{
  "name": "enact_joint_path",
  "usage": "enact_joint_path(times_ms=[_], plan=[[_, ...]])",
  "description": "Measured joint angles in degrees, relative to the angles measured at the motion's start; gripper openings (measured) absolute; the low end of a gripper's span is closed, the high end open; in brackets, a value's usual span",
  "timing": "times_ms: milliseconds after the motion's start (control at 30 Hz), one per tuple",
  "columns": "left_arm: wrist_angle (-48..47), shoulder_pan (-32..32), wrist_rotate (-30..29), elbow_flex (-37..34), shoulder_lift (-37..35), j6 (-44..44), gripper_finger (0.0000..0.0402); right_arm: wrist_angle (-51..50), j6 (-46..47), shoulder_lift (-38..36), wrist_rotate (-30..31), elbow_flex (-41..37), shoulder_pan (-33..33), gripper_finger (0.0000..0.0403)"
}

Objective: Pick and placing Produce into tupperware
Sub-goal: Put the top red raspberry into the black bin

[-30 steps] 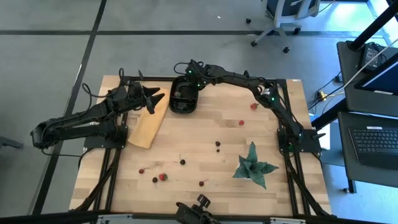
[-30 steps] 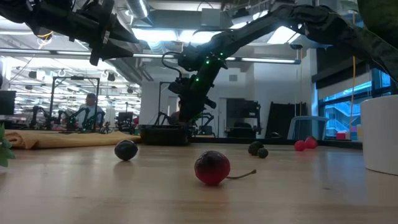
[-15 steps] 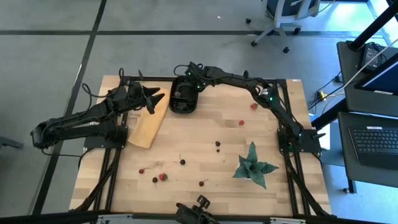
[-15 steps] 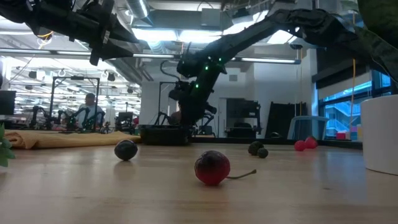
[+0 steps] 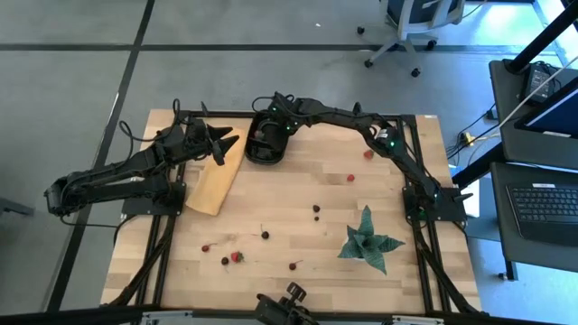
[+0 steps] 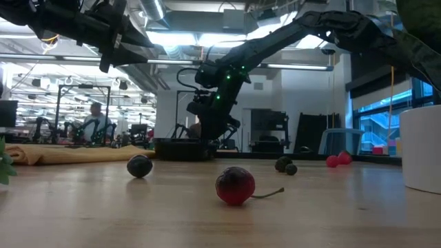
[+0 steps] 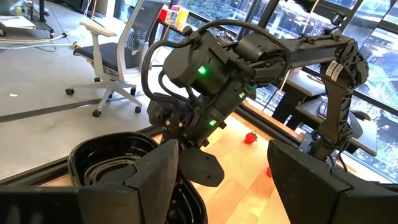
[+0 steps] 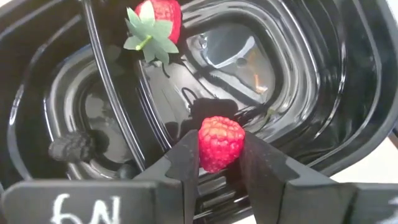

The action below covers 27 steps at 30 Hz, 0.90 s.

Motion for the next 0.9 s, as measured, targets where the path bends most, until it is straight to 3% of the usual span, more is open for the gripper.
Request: enact_joint_path(times_ms=[533,900], plan=[[0.0,0.0,-0.4,0.0,0.0,0.0,0.0240,0.2,0.2,0.0,0.0,0.0,0.0,0.0109],[0.0,0.0,-0.4,0.0,0.0,0.0,0.0240,0.2,0.2,0.0,0.0,0.0,0.0,0.0158]])
